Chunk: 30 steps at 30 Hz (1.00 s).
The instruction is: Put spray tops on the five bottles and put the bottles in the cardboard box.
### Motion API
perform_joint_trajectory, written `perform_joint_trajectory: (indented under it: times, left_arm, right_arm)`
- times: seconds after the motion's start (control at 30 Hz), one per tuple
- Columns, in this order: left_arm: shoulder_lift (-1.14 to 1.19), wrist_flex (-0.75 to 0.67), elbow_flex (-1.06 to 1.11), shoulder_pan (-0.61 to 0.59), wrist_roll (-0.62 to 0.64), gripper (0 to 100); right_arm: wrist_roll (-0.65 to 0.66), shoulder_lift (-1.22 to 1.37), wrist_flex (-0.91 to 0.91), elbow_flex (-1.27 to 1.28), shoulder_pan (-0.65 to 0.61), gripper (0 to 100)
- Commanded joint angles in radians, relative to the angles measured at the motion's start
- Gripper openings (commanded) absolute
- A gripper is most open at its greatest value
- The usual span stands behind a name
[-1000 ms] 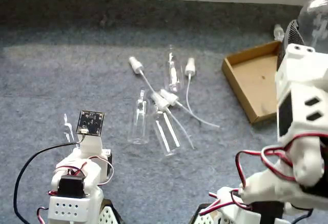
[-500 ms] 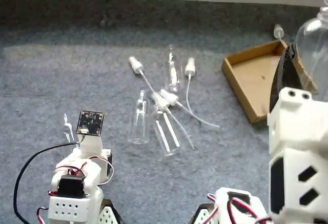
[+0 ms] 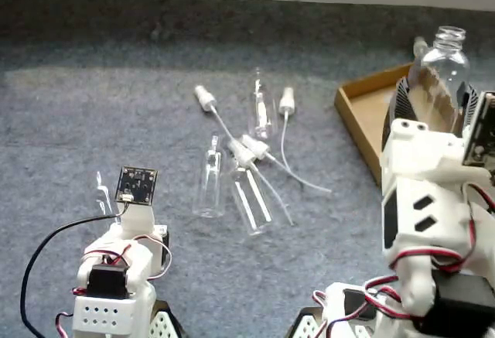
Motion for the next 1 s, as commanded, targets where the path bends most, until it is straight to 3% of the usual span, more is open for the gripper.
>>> perform_joint_trajectory:
  times: [0.0,0.13,0.33,0.73,0.97]
  left_arm:
    - [-0.007,0.006,0.022,0.007,-0.009,1]
    - [-0.007,0.006,0.022,0.007,-0.009,1]
    - [-0.007,0.006,0.022,0.007,-0.009,1]
    - [-0.007,0.006,0.022,0.007,-0.009,1]
    - [-0.007,0.006,0.022,0.007,-0.009,1]
  right_arm:
    - [0.012,-0.079,-0.332,0.314,0.001,9.5]
    - [0.038,-0.097,-0.549,0.567,0.001,9.5]
    - [0.095,-0.051,-0.839,0.731,0.001,9.4]
    - [0.094,0.441,-1.346,0.743,0.054,9.1]
    - [0.094,0.619,-1.468,0.742,0.047,9.1]
